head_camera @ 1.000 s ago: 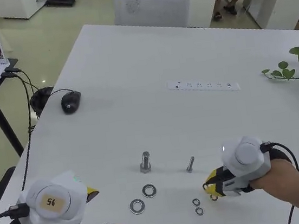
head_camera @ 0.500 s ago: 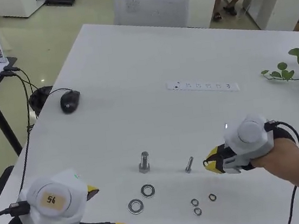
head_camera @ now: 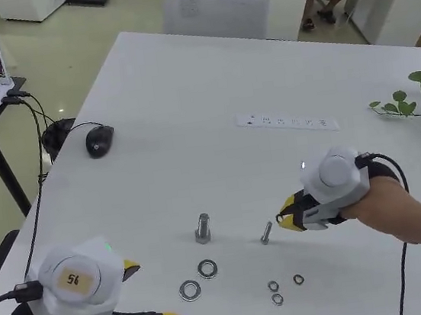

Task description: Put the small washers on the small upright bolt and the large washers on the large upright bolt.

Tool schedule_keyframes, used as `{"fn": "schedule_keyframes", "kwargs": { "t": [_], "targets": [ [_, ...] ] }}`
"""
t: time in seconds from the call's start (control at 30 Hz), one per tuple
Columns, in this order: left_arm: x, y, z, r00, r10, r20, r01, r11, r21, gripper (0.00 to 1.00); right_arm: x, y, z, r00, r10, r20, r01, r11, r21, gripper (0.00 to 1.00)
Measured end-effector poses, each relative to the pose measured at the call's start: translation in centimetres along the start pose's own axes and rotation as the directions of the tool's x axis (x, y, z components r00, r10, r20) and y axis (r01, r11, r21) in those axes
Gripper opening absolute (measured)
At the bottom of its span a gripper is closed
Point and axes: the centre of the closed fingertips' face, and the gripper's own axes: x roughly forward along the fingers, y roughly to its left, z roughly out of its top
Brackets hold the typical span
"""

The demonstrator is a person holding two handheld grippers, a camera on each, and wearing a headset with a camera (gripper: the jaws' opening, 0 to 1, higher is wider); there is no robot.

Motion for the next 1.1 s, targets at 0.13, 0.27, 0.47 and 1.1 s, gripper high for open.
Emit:
{"fn": "schedule_keyframes", "kwargs": {
  "t": [0.13,0.27,0.47,1.1],
  "targets": [
    [0.0,0.1,0.1,1.0,0.001,0.0,-0.001,1.0,0.002,0.67,0.7,-0.2,0.0,0.9997,0.014,-0.022,-0.014,1.0,-0.001,0.13],
    [-0.1,0.2,0.1,1.0,0.004,0.002,-0.004,1.0,-0.001,0.67,1.2,-0.3,-0.3,0.9984,0.027,-0.049,-0.027,1.0,-0.006,0.13],
    [-0.1,0.3,0.2,1.0,0.006,0.002,-0.006,1.0,-0.002,0.67,1.5,-0.4,-0.3,0.9973,0.035,-0.065,-0.036,0.999,-0.009,0.13],
    [-0.2,0.4,0.1,0.9999,0.01,0.0,-0.01,1.0,-0.006,0.67,2.4,-0.2,-0.7,0.9921,0.057,-0.112,-0.06,0.998,-0.026,0.13]
  ]
}}
